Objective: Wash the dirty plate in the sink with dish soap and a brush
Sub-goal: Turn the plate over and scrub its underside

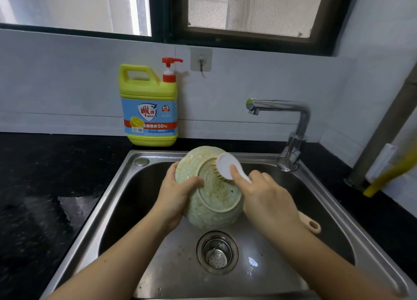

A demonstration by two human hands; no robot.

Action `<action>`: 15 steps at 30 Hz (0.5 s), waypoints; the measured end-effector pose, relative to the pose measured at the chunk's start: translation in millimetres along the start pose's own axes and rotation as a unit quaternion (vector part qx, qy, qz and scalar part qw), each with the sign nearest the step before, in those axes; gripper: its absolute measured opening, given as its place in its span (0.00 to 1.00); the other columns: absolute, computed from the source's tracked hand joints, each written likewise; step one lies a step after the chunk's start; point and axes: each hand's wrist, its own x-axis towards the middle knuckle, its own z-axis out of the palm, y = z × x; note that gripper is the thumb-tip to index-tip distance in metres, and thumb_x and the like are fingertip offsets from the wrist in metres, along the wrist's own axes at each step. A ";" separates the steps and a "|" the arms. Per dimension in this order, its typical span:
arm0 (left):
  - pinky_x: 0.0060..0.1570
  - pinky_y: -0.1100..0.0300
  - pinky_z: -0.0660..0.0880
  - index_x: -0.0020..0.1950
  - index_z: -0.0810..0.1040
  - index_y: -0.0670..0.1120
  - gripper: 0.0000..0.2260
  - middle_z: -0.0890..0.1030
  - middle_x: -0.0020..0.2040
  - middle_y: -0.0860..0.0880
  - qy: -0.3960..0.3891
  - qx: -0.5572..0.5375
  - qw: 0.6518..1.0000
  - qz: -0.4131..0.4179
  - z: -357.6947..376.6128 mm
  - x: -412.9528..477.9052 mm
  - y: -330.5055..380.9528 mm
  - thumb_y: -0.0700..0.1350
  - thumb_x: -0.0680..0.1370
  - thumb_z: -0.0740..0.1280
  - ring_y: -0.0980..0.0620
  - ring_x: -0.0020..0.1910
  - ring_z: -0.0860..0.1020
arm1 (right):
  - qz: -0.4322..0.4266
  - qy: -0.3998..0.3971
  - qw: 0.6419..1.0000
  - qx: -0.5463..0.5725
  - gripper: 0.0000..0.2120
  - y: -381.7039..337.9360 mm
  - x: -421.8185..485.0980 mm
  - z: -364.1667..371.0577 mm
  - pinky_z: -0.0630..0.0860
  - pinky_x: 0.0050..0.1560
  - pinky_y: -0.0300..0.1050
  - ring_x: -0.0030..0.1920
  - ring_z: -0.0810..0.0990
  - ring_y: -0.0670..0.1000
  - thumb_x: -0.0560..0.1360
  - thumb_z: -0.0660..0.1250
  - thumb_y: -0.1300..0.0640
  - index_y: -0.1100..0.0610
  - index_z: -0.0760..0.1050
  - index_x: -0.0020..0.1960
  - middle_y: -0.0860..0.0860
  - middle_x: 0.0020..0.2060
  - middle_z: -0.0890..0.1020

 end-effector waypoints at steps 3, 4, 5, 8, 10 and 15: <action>0.50 0.43 0.79 0.54 0.73 0.53 0.21 0.78 0.55 0.42 -0.003 0.001 1.000 0.003 1.2 -1.6 1.3 0.39 0.64 0.70 0.40 0.53 0.80 | 0.024 -0.002 1.000 -0.010 0.35 4.9 -0.6 0.7 0.57 0.22 0.40 0.27 0.72 0.54 0.51 0.79 0.67 0.58 0.80 0.58 0.53 0.28 0.73; 0.50 0.43 0.79 0.54 0.73 0.53 0.21 0.79 0.55 0.42 -0.006 0.000 1.000 0.003 1.4 -2.2 1.4 0.40 0.63 0.70 0.41 0.53 0.80 | 0.017 0.001 1.000 0.000 0.35 2.4 -1.7 0.5 0.58 0.22 0.40 0.27 0.72 0.54 0.51 0.79 0.67 0.58 0.81 0.58 0.53 0.29 0.73; 0.49 0.45 0.80 0.55 0.73 0.53 0.22 0.79 0.55 0.42 -0.011 -0.001 1.000 0.002 1.5 -2.7 1.4 0.40 0.63 0.70 0.41 0.52 0.80 | 0.003 0.005 1.000 0.012 0.35 -1.1 -2.3 0.6 0.59 0.21 0.40 0.27 0.72 0.54 0.51 0.79 0.66 0.57 0.81 0.58 0.53 0.29 0.73; 0.44 0.51 0.80 0.55 0.73 0.53 0.19 0.80 0.53 0.45 -0.018 -0.003 1.000 0.003 1.5 -3.6 0.9 0.37 0.69 0.73 0.45 0.50 0.81 | -0.049 0.012 0.998 0.039 0.34 -8.9 -2.2 -0.4 0.63 0.19 0.39 0.28 0.73 0.53 0.53 0.79 0.64 0.54 0.80 0.59 0.52 0.31 0.74; 0.43 0.51 0.79 0.54 0.73 0.53 0.16 0.80 0.53 0.45 -0.009 -0.007 1.000 0.000 1.7 -2.9 1.5 0.36 0.73 0.69 0.45 0.49 0.81 | -0.050 0.015 0.998 0.035 0.34 -5.3 -0.4 -0.5 0.63 0.19 0.39 0.28 0.73 0.54 0.54 0.79 0.65 0.54 0.80 0.59 0.52 0.31 0.74; 0.46 0.48 0.79 0.55 0.72 0.53 0.16 0.79 0.55 0.43 0.004 -0.008 1.000 -0.005 2.0 -0.2 0.8 0.35 0.73 0.68 0.42 0.52 0.80 | 0.009 0.015 1.000 0.018 0.35 9.3 -0.8 4.7 0.58 0.21 0.41 0.27 0.71 0.54 0.52 0.78 0.69 0.57 0.80 0.59 0.53 0.29 0.72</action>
